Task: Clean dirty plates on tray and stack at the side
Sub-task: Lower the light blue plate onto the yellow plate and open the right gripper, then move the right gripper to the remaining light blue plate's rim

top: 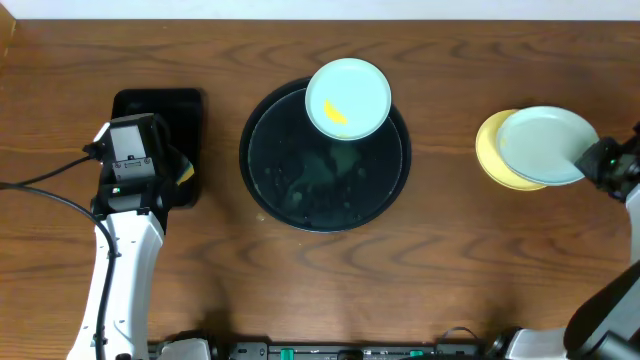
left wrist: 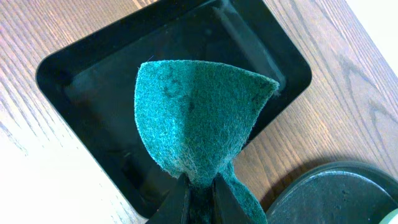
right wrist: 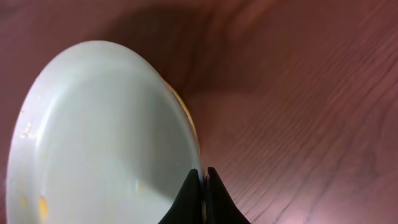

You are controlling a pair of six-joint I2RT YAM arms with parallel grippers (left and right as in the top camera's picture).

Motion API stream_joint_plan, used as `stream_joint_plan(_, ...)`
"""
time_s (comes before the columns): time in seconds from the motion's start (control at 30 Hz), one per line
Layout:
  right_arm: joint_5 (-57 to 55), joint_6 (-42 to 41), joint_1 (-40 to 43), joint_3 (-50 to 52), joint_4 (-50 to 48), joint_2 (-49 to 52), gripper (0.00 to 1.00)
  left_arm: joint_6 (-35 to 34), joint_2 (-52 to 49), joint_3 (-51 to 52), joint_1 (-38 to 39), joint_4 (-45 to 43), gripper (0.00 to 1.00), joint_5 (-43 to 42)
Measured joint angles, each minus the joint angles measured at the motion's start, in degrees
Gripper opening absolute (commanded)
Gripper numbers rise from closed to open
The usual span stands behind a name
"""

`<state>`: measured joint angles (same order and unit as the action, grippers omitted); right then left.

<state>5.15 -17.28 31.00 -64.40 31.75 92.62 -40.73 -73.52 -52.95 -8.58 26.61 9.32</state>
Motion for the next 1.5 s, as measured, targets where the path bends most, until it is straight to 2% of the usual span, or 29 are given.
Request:
stream_joint_plan(0.17,-1.11,-1.97,0.0,0.35,-1.64,2.69,0.02,0.02,0.0,0.0,0.0,0.0,0.07,0.0)
stream_joint_plan(0.23,-1.01,-2.51,0.0,0.35,-2.51,2.91,0.1,0.02,0.0,0.0,0.0,0.0,0.08,0.0)
stream_joint_plan(0.37,0.85,-2.84,-0.5,0.35,-4.5,2.91,0.11,0.02,0.0,0.0,0.0,0.0,0.07,-0.02)
stream_joint_plan(0.4,1.38,-2.86,-0.72,0.35,-4.63,2.91,0.14,0.02,0.0,0.0,0.0,0.0,0.07,-0.02)
stream_joint_plan(0.47,2.34,-2.99,-1.42,0.35,-4.76,2.91,0.3,0.02,0.0,0.0,0.0,0.0,0.07,0.0)
stream_joint_plan(0.6,3.21,-2.6,-3.26,0.35,-5.14,2.91,0.36,0.0,0.0,0.0,0.0,0.0,0.07,0.0)
stream_joint_plan(0.7,3.78,-1.68,-5.49,0.35,-5.44,2.91,0.45,0.02,0.0,0.0,0.0,0.0,0.07,0.0)
stream_joint_plan(0.93,8.07,2.47,-14.53,0.35,-7.89,2.91,0.51,0.0,0.0,0.0,0.0,-0.04,0.08,0.0)
stream_joint_plan(1.07,10.64,3.87,-21.77,0.35,-10.67,2.91,0.74,0.02,0.0,0.0,0.0,-0.13,0.08,0.0)
stream_joint_plan(1.1,10.97,4.02,-23.8,0.37,-11.67,2.91,0.75,0.0,0.0,0.0,0.0,-0.17,0.07,-0.02)
stream_joint_plan(1.23,11.54,3.87,-32.3,0.37,-17.88,3.04,0.75,0.02,0.0,0.0,0.0,-0.22,0.07,0.0)
stream_joint_plan(1.33,8.94,0.79,-37.77,0.35,-22.01,3.87,0.64,0.0,0.0,0.0,0.0,-0.22,0.07,0.0)
stream_joint_plan(1.4,6.27,-1.4,-40.83,0.35,-24.83,5.05,0.5,0.02,0.0,0.0,0.0,-0.2,0.07,0.0)
stream_joint_plan(1.5,3.21,-2.95,-44.39,0.33,-29.7,7.65,0.5,0.02,0.0,0.0,0.0,-0.2,0.07,0.0)
